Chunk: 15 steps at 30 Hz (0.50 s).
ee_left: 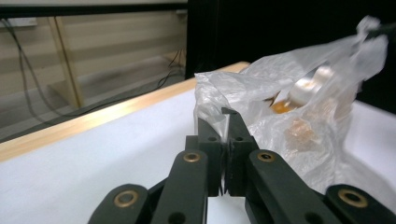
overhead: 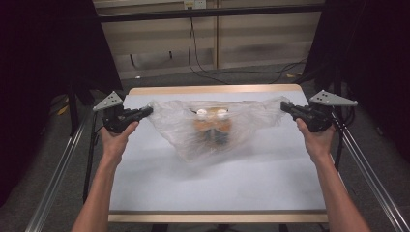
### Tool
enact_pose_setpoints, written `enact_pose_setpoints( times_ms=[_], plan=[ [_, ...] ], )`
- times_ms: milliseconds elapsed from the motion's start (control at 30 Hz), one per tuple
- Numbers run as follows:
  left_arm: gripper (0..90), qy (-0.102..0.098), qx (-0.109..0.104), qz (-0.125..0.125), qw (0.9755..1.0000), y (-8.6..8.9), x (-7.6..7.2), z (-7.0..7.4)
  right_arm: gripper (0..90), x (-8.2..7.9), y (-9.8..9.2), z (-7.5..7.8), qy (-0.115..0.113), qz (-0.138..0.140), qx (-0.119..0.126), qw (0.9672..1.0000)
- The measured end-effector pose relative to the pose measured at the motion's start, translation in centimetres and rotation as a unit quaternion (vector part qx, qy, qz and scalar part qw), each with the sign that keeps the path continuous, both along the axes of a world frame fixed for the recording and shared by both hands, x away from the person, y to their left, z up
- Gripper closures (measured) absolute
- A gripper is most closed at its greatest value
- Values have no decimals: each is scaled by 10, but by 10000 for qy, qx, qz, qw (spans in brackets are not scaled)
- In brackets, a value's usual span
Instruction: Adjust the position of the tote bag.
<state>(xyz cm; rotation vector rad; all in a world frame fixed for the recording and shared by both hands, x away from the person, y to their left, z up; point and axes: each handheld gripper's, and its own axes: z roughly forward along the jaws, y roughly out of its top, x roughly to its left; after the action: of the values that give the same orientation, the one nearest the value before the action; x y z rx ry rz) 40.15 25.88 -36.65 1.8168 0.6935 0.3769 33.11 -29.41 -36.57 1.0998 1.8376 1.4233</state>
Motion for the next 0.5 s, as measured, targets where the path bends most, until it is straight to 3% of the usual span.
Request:
enact_pose_setpoints(
  times_ms=[133,233,500],
  plan=[
    [882,45,-140,-14,9999,3,2,-8,900,3,1,-4,52,-18,-97,9999],
    [883,68,61,19,10000,1,3,-18,900,5,3,-6,112,-26,-142,9998],
    [883,53,142,96,9998,-2,10,-26,900,13,8,-15,184,-78,-275,9994]
  ],
)
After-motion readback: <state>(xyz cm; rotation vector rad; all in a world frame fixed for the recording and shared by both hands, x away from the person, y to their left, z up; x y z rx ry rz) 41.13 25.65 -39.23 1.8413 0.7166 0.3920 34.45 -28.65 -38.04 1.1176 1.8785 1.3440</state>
